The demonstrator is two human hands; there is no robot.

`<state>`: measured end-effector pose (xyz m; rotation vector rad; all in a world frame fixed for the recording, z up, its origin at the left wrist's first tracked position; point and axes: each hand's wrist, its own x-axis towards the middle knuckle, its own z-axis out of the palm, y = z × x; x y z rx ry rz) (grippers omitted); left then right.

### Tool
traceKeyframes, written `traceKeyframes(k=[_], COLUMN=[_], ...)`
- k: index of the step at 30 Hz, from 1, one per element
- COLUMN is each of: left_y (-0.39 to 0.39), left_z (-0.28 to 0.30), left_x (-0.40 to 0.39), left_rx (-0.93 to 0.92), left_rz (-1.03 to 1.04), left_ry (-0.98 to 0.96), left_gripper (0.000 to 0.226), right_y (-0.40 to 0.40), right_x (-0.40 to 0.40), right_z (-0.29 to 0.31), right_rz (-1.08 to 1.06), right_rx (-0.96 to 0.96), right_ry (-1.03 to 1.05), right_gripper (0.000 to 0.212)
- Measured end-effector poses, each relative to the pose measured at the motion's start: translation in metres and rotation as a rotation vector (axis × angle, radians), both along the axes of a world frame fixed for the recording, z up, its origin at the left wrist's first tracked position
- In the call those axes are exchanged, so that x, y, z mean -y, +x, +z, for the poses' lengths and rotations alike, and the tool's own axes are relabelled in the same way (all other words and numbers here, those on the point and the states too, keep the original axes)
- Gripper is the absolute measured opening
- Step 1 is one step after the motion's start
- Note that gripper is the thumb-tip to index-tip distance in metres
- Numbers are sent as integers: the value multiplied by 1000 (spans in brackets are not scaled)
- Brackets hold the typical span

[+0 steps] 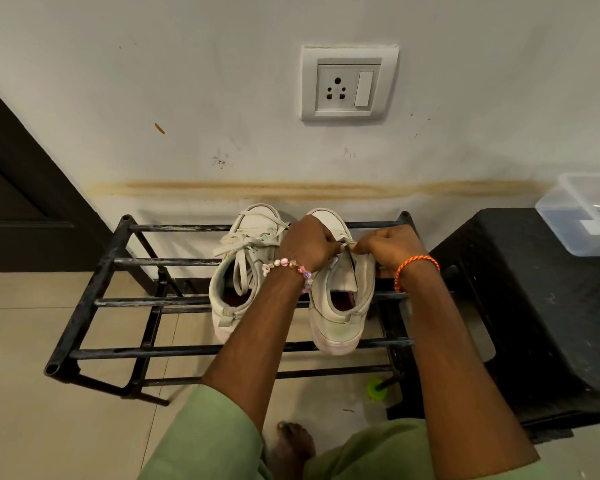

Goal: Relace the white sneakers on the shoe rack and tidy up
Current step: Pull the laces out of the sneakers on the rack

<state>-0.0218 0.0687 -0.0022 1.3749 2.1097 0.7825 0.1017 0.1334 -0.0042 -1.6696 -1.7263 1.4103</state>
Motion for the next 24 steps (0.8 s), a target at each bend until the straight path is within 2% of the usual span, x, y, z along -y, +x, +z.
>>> traceKeyframes(k=[3, 7, 11, 13, 15, 17, 20, 22, 24], left_y=[-7, -21, -33, -33, -28, -22, -15, -13, -11], left_z=[3, 13, 21, 20, 16, 13, 3, -6, -11], left_x=[1, 5, 6, 5, 2, -2, -4, -2, 1], left_rx=[59, 349, 612, 805, 935, 869, 467, 187, 68], left_rz=[28, 153, 354, 392, 403, 392, 255, 141, 81], left_ry=[27, 104, 283, 353, 387, 381, 243, 147, 74], left_gripper=[16, 13, 12, 11, 20, 19, 4, 8, 18], right_y=[0, 0, 0, 0, 1, 0, 1, 2, 2], right_x=[0, -1, -1, 0, -1, 0, 0, 0, 0], right_z=[0, 0, -1, -1, -1, 0, 1, 1, 0], right_rz=[-9, -1, -5, -6, -13, -21, -20, -21, -12], right_rx=[-8, -6, -20, -26, -27, -34, -35, -38, -24], right_ry=[-9, -12, -15, -25, -31, -37, -38, -34, -20], right_gripper=[7, 10, 12, 11, 13, 14, 15, 17, 19])
